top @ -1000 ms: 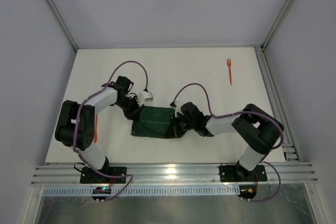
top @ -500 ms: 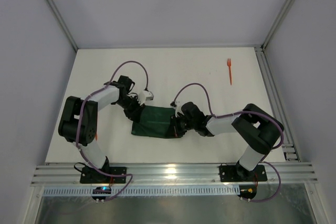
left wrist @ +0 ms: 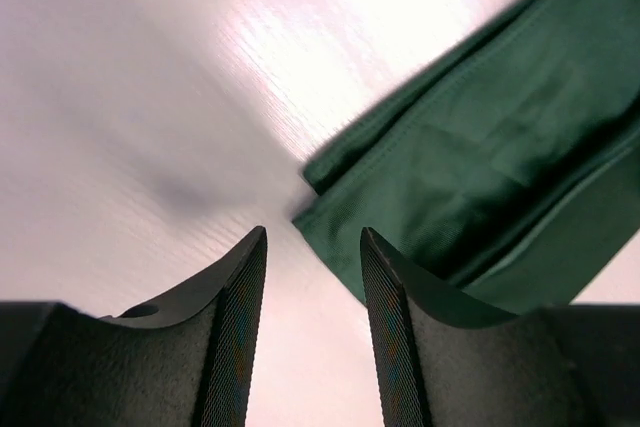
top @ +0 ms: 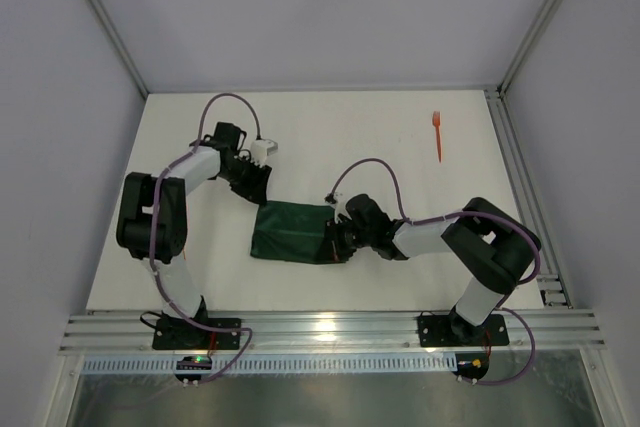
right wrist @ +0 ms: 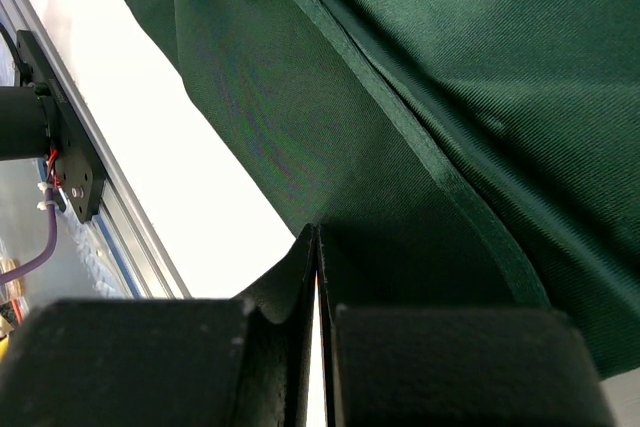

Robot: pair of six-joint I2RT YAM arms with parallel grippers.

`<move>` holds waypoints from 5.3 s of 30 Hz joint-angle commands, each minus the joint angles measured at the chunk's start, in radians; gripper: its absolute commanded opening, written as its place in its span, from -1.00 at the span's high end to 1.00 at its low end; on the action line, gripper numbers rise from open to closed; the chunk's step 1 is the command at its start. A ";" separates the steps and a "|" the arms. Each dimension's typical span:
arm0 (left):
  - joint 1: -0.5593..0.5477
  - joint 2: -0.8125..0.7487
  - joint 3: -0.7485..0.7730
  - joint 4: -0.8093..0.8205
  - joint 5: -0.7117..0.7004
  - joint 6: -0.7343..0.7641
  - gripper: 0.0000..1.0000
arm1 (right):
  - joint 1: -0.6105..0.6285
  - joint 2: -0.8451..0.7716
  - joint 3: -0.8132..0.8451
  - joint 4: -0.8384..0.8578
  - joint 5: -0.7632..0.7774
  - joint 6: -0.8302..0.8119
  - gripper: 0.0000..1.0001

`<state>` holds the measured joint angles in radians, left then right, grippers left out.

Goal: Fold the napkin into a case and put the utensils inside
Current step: Pick up the 2/3-rectangle-folded napkin from the center of the board.

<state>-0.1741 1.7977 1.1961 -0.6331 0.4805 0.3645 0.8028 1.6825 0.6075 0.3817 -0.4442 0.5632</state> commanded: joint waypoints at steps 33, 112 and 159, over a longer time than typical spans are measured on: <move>-0.061 0.022 -0.035 -0.097 0.099 0.033 1.00 | -0.025 0.016 -0.031 0.020 0.010 0.001 0.93; -0.031 0.034 -0.055 -0.048 -0.094 0.034 -0.30 | -0.025 0.002 0.072 -0.081 0.045 -0.011 0.92; -0.024 -0.048 -0.044 -0.129 -0.183 0.022 0.28 | -0.203 0.105 0.532 -0.492 0.190 -0.503 0.28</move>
<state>-0.1940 1.7142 1.1419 -0.7563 0.2913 0.3958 0.5865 1.7721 1.0832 -0.0834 -0.2481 0.1215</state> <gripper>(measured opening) 0.362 0.356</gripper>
